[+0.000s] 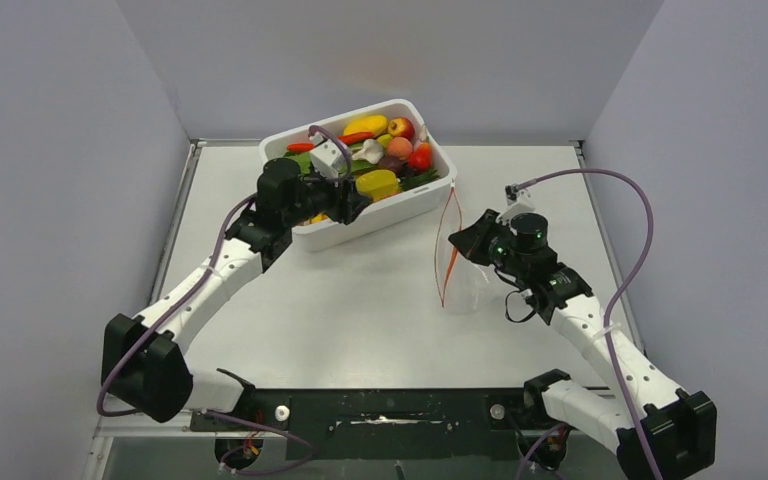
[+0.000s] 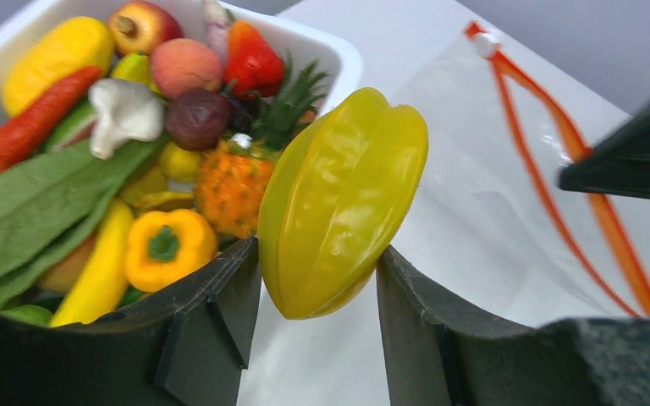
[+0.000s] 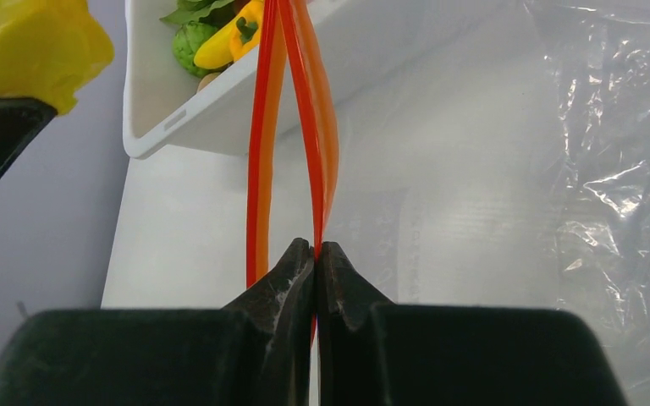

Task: Place the food in the zip-top bag and seal the zipper
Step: Place the fake fruit in the zipper food storage bag.

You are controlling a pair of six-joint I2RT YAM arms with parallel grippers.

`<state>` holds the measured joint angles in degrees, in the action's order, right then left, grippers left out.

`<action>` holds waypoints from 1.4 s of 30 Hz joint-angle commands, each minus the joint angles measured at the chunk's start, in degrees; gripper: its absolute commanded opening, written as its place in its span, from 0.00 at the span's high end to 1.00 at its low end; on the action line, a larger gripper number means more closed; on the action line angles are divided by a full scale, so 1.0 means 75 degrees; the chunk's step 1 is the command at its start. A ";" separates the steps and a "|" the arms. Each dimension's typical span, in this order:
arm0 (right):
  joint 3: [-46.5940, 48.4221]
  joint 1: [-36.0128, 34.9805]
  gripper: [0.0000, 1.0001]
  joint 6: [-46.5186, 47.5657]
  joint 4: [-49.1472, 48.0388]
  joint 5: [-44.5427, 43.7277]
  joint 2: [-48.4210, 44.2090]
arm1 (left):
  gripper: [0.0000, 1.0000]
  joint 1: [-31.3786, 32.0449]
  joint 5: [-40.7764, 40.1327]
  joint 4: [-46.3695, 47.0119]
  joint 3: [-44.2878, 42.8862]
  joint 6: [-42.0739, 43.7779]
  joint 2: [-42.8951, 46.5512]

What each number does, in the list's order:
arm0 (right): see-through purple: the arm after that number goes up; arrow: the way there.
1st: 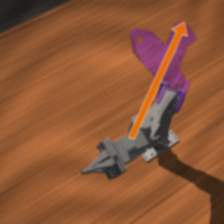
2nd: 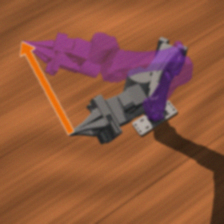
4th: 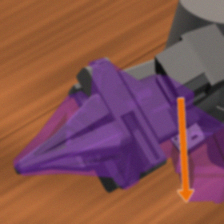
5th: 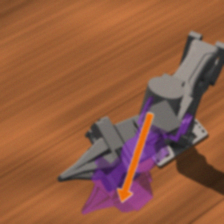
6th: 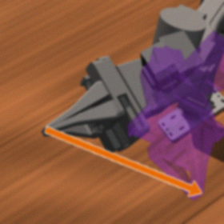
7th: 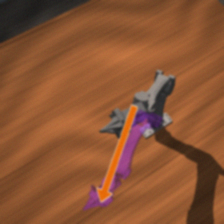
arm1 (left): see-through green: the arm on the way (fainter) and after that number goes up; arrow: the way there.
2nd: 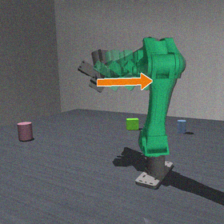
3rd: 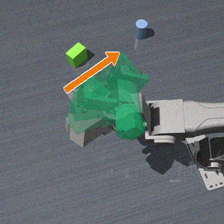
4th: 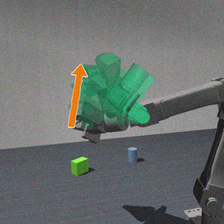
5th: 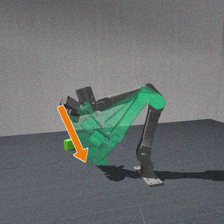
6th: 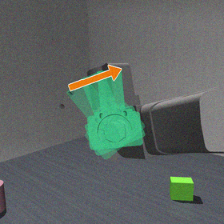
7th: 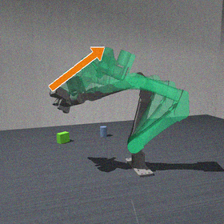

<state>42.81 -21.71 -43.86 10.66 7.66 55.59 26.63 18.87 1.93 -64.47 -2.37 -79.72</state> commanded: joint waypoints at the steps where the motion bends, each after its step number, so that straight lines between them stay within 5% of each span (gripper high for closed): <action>1: 0.0098 0.0047 1.00 -0.0142 -0.0862 0.0346 0.0184 | 0.85 0.0329 0.0941 -0.0114 0.0387 -0.0981 0.0794; 11: 0.0271 -0.0007 1.00 -0.0223 -0.1270 0.0969 0.0583 | 0.85 0.0798 0.2485 0.2966 0.2213 -0.4049 0.2011; 21: 0.0551 -0.0323 1.00 -0.0024 -0.0916 0.0753 0.0580 | 0.86 0.1141 0.3002 0.5661 0.2851 -0.5922 0.1033; 32: 0.0882 -0.0831 1.00 0.0216 -0.0505 0.0384 0.0536 | 0.88 0.1372 0.2674 0.5187 0.2806 -0.5731 0.0228; 42: 0.1031 -0.0873 1.00 0.0267 -0.0297 0.0292 0.0257 | 0.90 0.1697 0.0785 0.2031 0.2178 -0.3924 0.0471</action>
<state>46.87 -27.70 -42.26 10.92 9.61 60.10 37.85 32.27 26.52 -44.16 -38.65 -78.13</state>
